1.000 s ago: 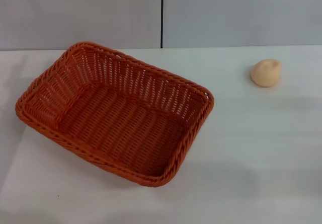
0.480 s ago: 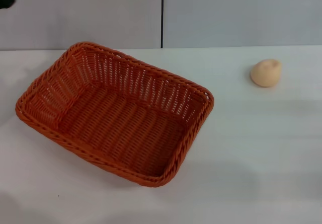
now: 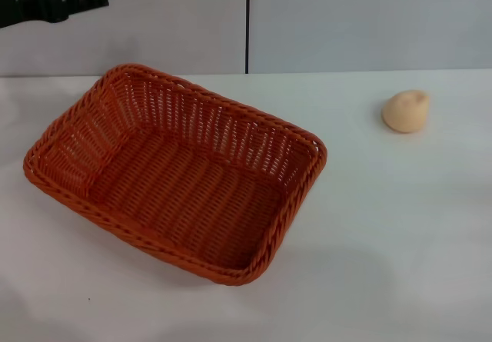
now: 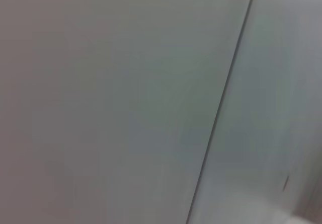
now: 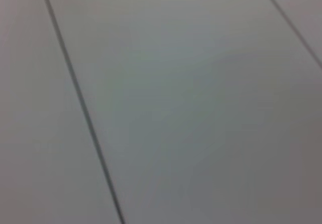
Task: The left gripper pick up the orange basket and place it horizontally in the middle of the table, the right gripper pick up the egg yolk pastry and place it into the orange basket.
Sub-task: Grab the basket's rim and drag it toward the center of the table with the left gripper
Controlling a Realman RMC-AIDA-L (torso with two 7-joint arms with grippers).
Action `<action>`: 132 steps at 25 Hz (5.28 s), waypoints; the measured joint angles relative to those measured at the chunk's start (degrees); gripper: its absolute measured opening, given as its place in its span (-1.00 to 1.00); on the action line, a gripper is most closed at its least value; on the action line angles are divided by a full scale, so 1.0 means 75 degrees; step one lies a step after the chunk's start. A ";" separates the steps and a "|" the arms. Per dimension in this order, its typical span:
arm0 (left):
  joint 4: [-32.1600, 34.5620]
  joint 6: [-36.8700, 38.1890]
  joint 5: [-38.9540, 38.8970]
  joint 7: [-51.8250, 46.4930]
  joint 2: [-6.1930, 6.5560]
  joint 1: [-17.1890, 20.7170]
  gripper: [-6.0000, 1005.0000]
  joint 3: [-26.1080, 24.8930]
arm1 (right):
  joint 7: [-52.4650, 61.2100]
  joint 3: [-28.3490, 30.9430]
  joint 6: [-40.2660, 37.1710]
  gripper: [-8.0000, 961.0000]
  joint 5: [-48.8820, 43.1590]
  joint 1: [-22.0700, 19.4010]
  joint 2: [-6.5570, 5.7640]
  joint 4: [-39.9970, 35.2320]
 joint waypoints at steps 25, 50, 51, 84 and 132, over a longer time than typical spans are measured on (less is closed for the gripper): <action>0.0161 -0.1283 0.3932 -0.1441 -0.0326 -0.0569 0.30 0.0077 | 0.0425 0.0209 0.0442 0.52 -0.0049 -0.0215 -0.0012 -0.0278; -0.0169 -0.1699 0.4394 -0.2007 -0.0319 -0.0536 -0.27 0.0167 | 0.0425 0.0260 0.0733 0.52 -0.0045 -0.0080 -0.0005 -0.0293; -0.0169 -0.1697 0.4397 -0.2029 -0.0318 -0.0540 -0.31 0.0165 | 0.0425 0.0259 0.0757 0.52 -0.0052 -0.0070 -0.0005 -0.0291; 0.0505 0.1149 0.2526 -0.4233 -0.0139 0.0826 -0.62 -0.1431 | 0.0394 0.0109 0.1425 0.52 -0.0094 0.0303 -0.0018 -0.0313; -0.0440 0.1267 0.1218 -0.3516 -0.0433 0.1664 0.09 -0.0519 | 0.0354 -0.0327 0.2116 0.52 -0.0093 0.0628 -0.0005 -0.0491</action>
